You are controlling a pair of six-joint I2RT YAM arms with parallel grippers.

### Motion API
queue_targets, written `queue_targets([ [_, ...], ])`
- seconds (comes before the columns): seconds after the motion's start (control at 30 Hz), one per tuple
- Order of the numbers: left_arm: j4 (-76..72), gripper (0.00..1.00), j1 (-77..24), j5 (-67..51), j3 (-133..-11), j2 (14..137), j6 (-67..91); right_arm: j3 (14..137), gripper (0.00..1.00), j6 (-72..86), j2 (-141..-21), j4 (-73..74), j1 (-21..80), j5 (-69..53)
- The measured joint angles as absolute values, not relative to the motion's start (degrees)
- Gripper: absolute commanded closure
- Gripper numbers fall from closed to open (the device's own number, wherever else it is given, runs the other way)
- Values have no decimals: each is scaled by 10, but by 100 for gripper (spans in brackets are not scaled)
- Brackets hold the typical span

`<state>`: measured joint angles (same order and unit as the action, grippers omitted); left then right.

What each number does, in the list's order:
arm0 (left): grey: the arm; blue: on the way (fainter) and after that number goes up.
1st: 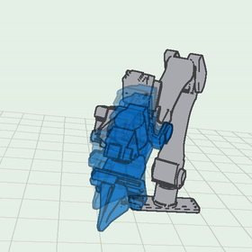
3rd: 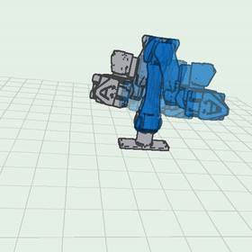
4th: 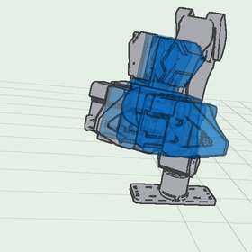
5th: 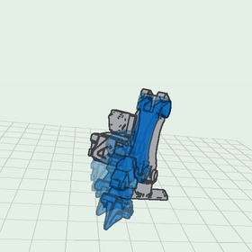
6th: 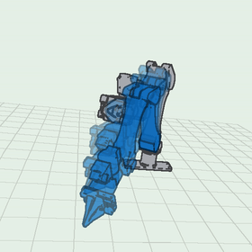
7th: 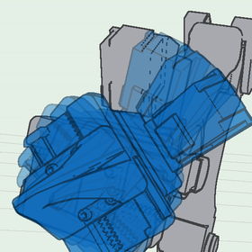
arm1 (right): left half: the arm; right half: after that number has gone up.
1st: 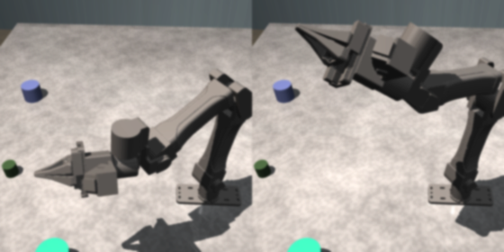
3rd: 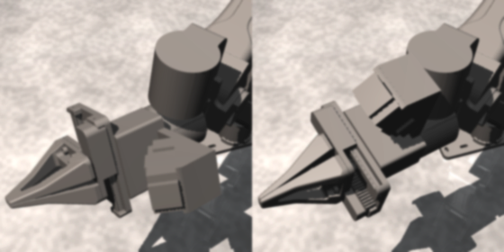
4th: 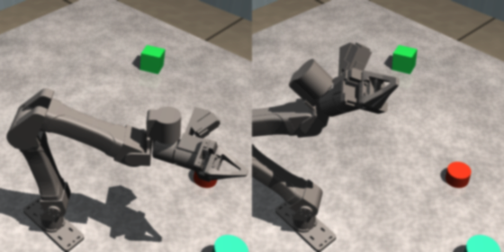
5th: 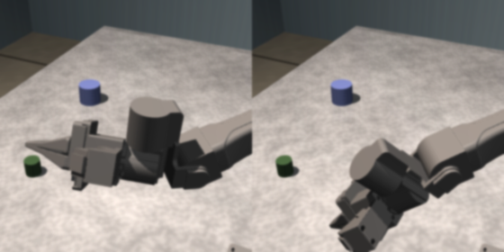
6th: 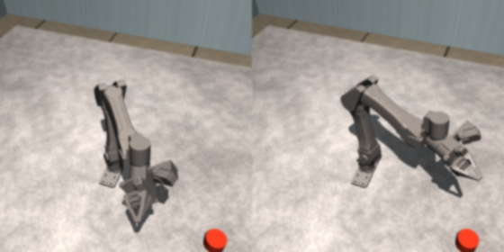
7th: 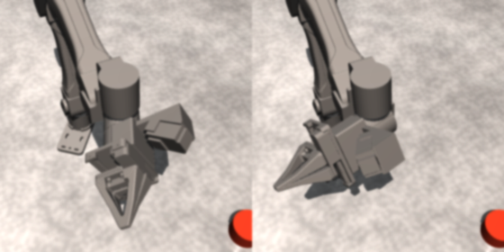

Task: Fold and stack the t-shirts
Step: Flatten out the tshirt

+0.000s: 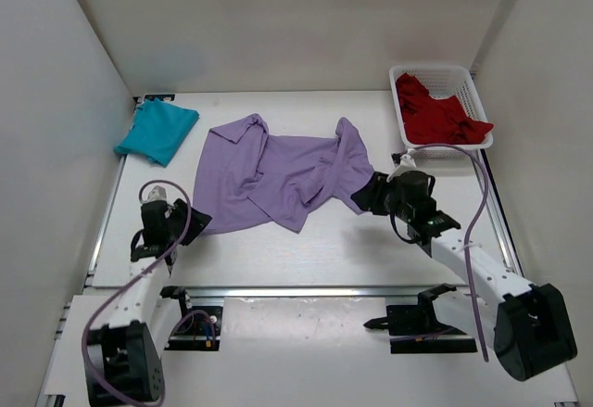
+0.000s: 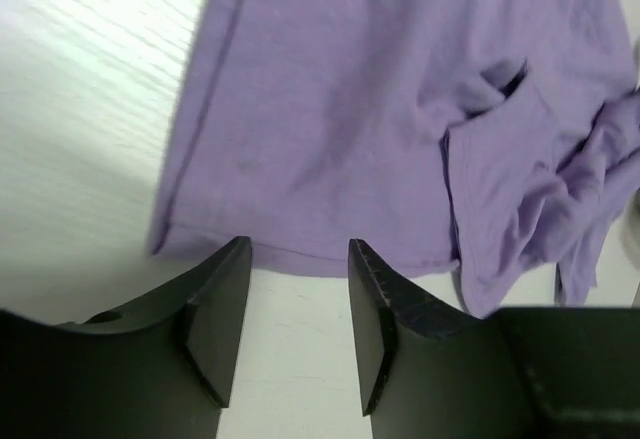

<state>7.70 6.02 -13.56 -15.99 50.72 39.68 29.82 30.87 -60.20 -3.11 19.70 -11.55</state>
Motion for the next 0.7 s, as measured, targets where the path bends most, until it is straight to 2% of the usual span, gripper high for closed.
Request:
queue_targets([
  [0.13,99,44,93,-119,-131,420,407,270,62,309,-556,-32,223,-112],
  [0.2,103,39,107,-117,-119,395,415,259,61,310,-546,-36,229,-115],
  [0.47,89,33,141,-131,-69,397,474,236,58,311,-537,-41,232,-131],
  [0.57,78,35,141,-130,-62,397,497,227,58,313,-525,-54,232,-139],
  [0.7,35,44,115,-117,-59,436,536,221,58,313,-523,-65,232,-152],
])
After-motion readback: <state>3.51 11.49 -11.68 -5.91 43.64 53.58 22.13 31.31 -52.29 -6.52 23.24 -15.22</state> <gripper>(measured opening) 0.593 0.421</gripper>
